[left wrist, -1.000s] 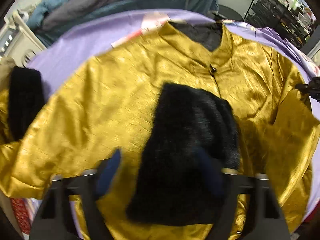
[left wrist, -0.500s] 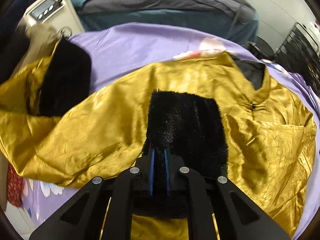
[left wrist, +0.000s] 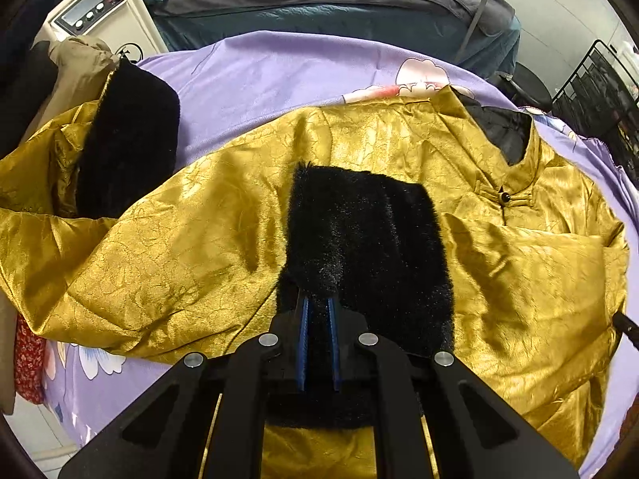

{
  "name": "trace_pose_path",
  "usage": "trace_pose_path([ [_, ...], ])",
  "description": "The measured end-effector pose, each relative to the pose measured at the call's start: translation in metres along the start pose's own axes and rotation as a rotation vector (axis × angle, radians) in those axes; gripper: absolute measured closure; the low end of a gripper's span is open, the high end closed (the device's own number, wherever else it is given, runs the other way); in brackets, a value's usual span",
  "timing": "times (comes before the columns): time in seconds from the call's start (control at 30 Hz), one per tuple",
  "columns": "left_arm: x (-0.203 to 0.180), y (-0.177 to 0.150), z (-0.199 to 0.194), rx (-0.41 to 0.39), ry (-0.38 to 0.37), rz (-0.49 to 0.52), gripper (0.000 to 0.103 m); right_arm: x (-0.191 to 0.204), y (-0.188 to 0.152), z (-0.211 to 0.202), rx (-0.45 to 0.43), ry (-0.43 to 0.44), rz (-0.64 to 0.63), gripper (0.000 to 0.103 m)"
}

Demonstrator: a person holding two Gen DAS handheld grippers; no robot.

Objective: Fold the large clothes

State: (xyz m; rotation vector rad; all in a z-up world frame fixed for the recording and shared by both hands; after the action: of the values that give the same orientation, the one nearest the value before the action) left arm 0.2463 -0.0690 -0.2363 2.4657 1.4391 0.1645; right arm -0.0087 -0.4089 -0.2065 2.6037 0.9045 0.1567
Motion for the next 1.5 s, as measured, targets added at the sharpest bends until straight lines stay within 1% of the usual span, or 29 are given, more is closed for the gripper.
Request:
trace_pose_path([
  [0.07,-0.006,-0.001,0.003,0.019,-0.011,0.004,0.095,-0.014,0.004,0.001,-0.007,-0.042,0.021,0.097],
  [0.17,-0.015,-0.005,0.011,0.056,-0.009,0.021,0.093,-0.030,0.002,0.013,0.021,-0.094,0.033,0.097],
  [0.23,-0.014,-0.009,0.017,0.064,0.015,0.027,0.090,-0.046,-0.002,0.014,0.048,-0.137,0.042,0.097],
  [0.27,-0.012,-0.011,0.020,0.070,0.032,0.030,0.086,-0.050,-0.004,0.015,0.068,-0.133,0.060,0.097],
  [0.3,-0.010,-0.013,0.021,0.077,0.047,0.030,0.074,-0.053,-0.007,0.013,0.087,-0.097,0.110,0.097],
  [0.33,-0.005,-0.014,0.020,0.075,0.072,0.030,0.055,-0.055,-0.007,0.009,0.084,-0.069,0.138,0.097],
  [0.37,-0.001,-0.013,0.016,0.056,0.099,0.038,0.045,-0.056,-0.008,0.002,0.069,-0.055,0.149,0.097],
  [0.4,0.002,-0.011,0.009,0.027,0.120,0.054,0.032,-0.057,-0.008,-0.005,0.051,-0.064,0.136,0.097],
  [0.43,0.005,-0.009,0.004,0.004,0.131,0.066,0.027,-0.053,-0.008,-0.013,0.034,-0.070,0.116,0.096],
  [0.5,0.007,-0.007,-0.008,-0.036,0.143,0.085,0.027,-0.045,-0.011,-0.027,0.006,-0.060,0.078,0.096],
  [0.57,0.006,-0.007,-0.022,-0.081,0.146,0.094,0.027,-0.023,-0.012,-0.036,-0.025,-0.046,0.020,0.093],
  [0.63,-0.002,-0.009,-0.031,-0.120,0.128,0.108,0.027,0.003,-0.014,-0.047,-0.057,-0.023,-0.064,0.077],
  [0.67,-0.008,-0.011,-0.034,-0.130,0.111,0.118,0.027,0.019,-0.012,-0.049,-0.074,-0.019,-0.106,0.054],
  [0.7,-0.015,-0.014,-0.033,-0.130,0.088,0.131,0.027,0.030,-0.014,-0.055,-0.092,-0.014,-0.139,0.043],
  [0.77,-0.037,-0.023,-0.028,-0.106,0.039,0.168,0.027,0.056,-0.020,-0.060,-0.112,-0.006,-0.207,0.044],
  [0.83,-0.052,-0.029,-0.019,-0.085,0.040,0.207,0.027,0.078,-0.026,-0.052,-0.091,-0.010,-0.261,0.043],
  [0.9,-0.061,-0.031,-0.008,-0.061,0.035,0.227,0.027,0.091,-0.036,-0.039,-0.038,-0.010,-0.310,0.043],
  [0.93,-0.064,-0.033,0.000,-0.032,0.032,0.230,0.027,0.095,-0.038,-0.029,-0.012,-0.018,-0.326,0.043],
  [1.0,-0.062,-0.035,0.014,0.020,0.048,0.233,0.026,0.092,-0.043,-0.003,0.049,-0.066,-0.344,0.043],
  [1.07,-0.056,-0.038,0.031,0.078,0.064,0.239,0.021,0.084,-0.049,0.016,0.111,-0.111,-0.347,0.040],
  [1.1,-0.052,-0.038,0.039,0.091,0.071,0.239,0.013,0.082,-0.052,0.022,0.136,-0.103,-0.337,0.039],
  [1.13,-0.049,-0.038,0.043,0.100,0.079,0.238,0.006,0.083,-0.051,0.024,0.137,-0.096,-0.334,0.039],
  [1.17,-0.046,-0.039,0.049,0.114,0.079,0.231,0.006,0.085,-0.051,0.024,0.134,-0.094,-0.342,0.037],
  [1.23,-0.041,-0.044,0.057,0.143,0.044,0.191,0.006,0.090,-0.054,0.027,0.150,-0.083,-0.367,0.026],
  [1.27,-0.039,-0.045,0.060,0.148,0.028,0.167,0.005,0.094,-0.056,0.030,0.162,-0.080,-0.386,0.018],
  [1.3,-0.038,-0.046,0.063,0.150,0.015,0.148,0.005,0.096,-0.057,0.032,0.163,-0.086,-0.400,0.014],
  [1.33,-0.038,-0.046,0.065,0.149,0.007,0.134,0.005,0.098,-0.058,0.035,0.160,-0.101,-0.416,0.014],
  [1.4,-0.039,-0.046,0.067,0.143,0.005,0.137,0.005,0.101,-0.058,0.038,0.158,-0.118,-0.419,0.007],
  [1.5,-0.039,-0.046,0.070,0.134,0.001,0.145,0.005,0.103,-0.058,0.044,0.173,-0.130,-0.391,0.006],
])
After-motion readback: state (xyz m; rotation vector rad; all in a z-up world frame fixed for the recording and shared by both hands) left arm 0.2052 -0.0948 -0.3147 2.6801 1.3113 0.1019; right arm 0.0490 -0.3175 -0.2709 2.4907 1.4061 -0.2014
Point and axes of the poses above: each gripper's, at about its wrist camera, not at the fingertips, and z roughly the way its jaws point, x to its left, y to its top, the point moved 10 cm from there along z, roughly the way its jaws point, and after that the axes turned 5 degrees about -y, right-handed, at the moved point
